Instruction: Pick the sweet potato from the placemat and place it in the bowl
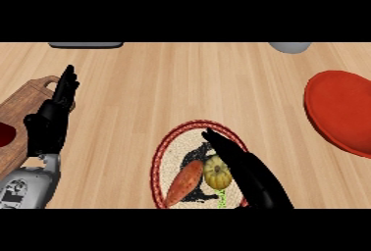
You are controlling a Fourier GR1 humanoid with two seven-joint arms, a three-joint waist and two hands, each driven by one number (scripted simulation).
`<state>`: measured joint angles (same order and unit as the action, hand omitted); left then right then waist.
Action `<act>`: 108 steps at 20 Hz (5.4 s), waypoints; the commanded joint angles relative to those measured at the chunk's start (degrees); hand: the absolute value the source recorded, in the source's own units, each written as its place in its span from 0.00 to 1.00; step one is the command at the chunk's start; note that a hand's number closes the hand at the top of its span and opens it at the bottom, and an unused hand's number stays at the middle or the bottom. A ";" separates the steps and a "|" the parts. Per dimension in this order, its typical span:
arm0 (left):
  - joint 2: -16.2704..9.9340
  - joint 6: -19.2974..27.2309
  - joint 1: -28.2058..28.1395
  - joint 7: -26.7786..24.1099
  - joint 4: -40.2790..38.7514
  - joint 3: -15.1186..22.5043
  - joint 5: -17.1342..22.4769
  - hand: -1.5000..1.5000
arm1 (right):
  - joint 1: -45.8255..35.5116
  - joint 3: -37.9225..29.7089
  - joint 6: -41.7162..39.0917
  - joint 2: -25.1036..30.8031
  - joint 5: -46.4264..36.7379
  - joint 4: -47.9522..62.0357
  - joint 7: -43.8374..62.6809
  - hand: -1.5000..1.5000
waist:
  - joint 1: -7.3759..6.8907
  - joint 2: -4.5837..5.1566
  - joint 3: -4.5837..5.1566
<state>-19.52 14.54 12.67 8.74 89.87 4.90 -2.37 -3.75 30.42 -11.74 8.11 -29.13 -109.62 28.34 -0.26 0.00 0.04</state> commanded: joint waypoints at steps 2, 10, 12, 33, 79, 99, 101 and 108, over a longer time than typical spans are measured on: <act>-1.02 -2.29 2.34 1.53 -0.13 -2.84 1.00 0.50 | -4.40 3.63 -4.40 -4.29 -2.06 4.63 7.63 0.00 | 0.13 0.00 -0.03; 2.66 -0.59 -1.49 2.04 3.07 -0.94 -3.61 0.50 | -7.24 6.65 -2.26 -7.99 -5.91 16.35 11.34 0.00 | 0.01 -0.02 -0.05; 4.01 -1.58 -3.04 0.37 3.20 -1.04 -4.23 0.50 | -3.10 4.33 -4.54 -6.83 -7.17 13.03 9.64 0.00 | 0.25 -0.04 -0.05; 6.18 -6.94 1.47 -0.06 -1.01 -6.84 -5.87 0.50 | -15.80 11.22 13.19 -8.10 -7.00 41.89 -5.60 1.00 | -0.01 0.09 -0.05; 8.51 -7.70 -1.19 2.78 4.71 -7.51 -9.06 0.50 | -15.28 -18.89 39.27 9.71 -18.85 11.10 19.88 1.00 | 0.67 0.03 -0.12; 7.70 -10.65 1.91 2.53 2.24 -8.95 -7.57 0.50 | -22.43 -41.42 52.29 23.46 -10.87 61.44 -18.50 1.00 | -0.87 0.42 -0.15; 9.56 -8.96 -1.12 0.21 3.27 -7.16 -9.43 0.50 | -26.88 -43.06 51.26 25.34 -10.42 69.34 -20.56 1.00 | -1.27 0.48 -0.16; 9.77 -8.91 -1.11 -2.08 1.77 -7.73 -9.00 0.50 | -30.71 -52.43 41.27 26.50 3.90 80.88 -34.22 0.00 | -2.60 1.12 -0.41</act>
<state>-10.24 5.19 13.79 8.88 91.04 -3.11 -11.05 -32.80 -17.86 33.79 33.45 -30.74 -35.00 1.39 -2.02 0.85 -0.25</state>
